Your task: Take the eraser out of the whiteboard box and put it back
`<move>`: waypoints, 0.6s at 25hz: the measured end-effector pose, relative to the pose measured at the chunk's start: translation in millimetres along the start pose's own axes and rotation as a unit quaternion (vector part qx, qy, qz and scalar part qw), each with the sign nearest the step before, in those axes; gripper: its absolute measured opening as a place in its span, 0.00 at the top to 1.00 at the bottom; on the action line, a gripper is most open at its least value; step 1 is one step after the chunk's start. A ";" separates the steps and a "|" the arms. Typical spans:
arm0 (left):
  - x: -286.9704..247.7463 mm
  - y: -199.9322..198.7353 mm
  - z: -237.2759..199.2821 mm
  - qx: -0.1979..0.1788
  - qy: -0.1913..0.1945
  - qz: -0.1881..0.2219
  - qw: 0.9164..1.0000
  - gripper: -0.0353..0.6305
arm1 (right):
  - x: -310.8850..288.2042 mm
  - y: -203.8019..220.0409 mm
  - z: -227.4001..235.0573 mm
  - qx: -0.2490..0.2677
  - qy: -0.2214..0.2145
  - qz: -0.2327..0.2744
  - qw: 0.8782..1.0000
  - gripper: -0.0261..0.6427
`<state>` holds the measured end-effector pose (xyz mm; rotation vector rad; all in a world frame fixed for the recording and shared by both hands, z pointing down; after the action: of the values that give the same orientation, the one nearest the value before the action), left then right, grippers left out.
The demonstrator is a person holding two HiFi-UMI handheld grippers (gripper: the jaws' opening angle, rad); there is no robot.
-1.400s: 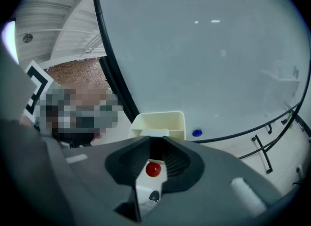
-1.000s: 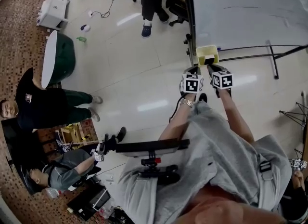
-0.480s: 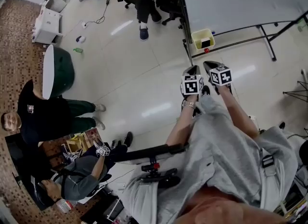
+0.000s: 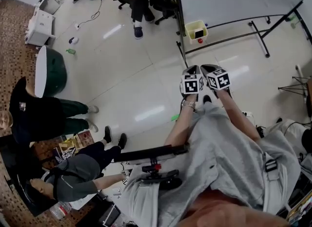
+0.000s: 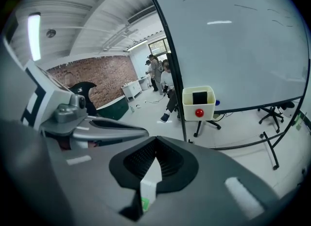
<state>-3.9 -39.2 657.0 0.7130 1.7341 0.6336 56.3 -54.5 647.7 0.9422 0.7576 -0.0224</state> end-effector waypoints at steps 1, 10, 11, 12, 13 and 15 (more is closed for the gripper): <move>0.1 -2.4 0.4 0.000 -0.003 0.004 1.000 0.94 | 0.5 -3.4 1.1 0.002 -0.002 0.003 1.000 0.95; 1.1 -38.9 2.8 0.002 -0.028 0.035 0.999 0.94 | 4.3 -41.2 4.4 0.034 -0.029 0.015 0.999 0.95; 0.8 -40.5 2.8 0.001 -0.029 0.036 0.999 0.94 | 4.4 -41.9 7.2 0.030 -0.030 0.017 0.999 0.95; 0.4 -42.5 1.9 0.000 -0.031 0.038 0.999 0.94 | 4.4 -43.2 10.1 0.026 -0.031 0.020 0.999 0.95; 0.2 -45.0 0.5 0.000 -0.034 0.041 0.999 0.94 | 4.0 -45.3 12.3 0.024 -0.031 0.024 0.999 0.95; 0.5 -49.1 -1.3 0.001 -0.040 0.044 0.998 0.94 | 4.0 -49.1 15.0 0.025 -0.032 0.027 0.999 0.95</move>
<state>-12.4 -72.1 621.6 0.8078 1.6372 0.6555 51.6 -94.2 615.3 1.0048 0.6746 -0.0247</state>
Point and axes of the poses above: the fingertips, and each gripper's own axes: x backward along the fingers, z to its right, y out of its underside, the point moved 4 cm from there along x, backward along the fingers, and after that the axes turned 6 degrees about -y, right-handed, at the moved point
